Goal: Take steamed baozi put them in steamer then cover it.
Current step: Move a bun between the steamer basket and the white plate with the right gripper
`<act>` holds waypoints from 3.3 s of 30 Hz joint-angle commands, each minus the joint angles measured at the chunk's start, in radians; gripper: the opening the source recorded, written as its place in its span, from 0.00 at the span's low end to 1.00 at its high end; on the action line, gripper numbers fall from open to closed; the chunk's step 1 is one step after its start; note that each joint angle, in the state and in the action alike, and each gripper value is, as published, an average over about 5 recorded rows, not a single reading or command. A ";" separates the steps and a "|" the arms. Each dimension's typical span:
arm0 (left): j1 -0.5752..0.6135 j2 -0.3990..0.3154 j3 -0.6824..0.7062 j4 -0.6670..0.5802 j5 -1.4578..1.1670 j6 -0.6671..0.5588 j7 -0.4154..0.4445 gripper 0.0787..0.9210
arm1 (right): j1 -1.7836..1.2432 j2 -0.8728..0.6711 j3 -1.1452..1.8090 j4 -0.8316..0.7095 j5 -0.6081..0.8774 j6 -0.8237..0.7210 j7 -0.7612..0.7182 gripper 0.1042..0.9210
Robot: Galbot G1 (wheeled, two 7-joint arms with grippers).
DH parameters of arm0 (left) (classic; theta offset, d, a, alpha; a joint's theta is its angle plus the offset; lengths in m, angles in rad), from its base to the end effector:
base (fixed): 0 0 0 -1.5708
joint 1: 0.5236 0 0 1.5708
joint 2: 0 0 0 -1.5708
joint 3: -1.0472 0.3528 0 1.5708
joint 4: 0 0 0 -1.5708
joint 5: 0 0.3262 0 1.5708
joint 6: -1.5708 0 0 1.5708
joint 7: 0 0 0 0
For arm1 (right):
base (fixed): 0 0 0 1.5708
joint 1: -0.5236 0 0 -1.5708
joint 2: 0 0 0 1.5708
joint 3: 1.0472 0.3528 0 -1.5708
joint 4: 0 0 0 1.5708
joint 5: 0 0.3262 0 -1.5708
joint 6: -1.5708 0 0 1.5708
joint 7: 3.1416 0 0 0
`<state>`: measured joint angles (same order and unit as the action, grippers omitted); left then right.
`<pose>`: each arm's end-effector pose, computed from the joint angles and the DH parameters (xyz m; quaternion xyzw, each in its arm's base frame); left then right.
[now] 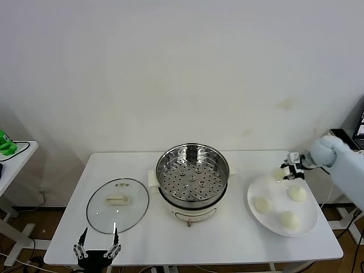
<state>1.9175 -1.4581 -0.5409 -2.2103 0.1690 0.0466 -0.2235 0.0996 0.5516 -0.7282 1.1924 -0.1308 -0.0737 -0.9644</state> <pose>0.0490 0.0223 -0.3010 0.0709 -0.9796 -0.1456 0.1187 0.4886 -0.2523 -0.1163 0.3965 -0.6044 0.6027 0.3380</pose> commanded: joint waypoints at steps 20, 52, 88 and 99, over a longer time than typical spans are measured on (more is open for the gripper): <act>0.012 -0.008 0.003 -0.029 0.018 0.000 0.001 0.88 | 0.685 0.334 -0.572 0.212 0.446 0.064 0.048 0.45; -0.011 -0.048 -0.021 -0.006 0.017 0.004 -0.003 0.88 | 0.406 0.513 -0.556 0.041 -0.354 0.690 0.333 0.46; -0.040 -0.049 -0.031 0.026 -0.001 0.004 -0.005 0.88 | 0.291 0.651 -0.460 -0.209 -0.528 0.809 0.387 0.47; -0.044 -0.046 -0.028 0.032 -0.001 0.006 -0.006 0.88 | 0.326 0.615 -0.471 -0.146 -0.473 0.788 0.370 0.81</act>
<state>1.8731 -1.5070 -0.5710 -2.1791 0.1682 0.0513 -0.2291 0.4132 1.1746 -1.2008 1.0315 -0.6185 0.7156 -0.5933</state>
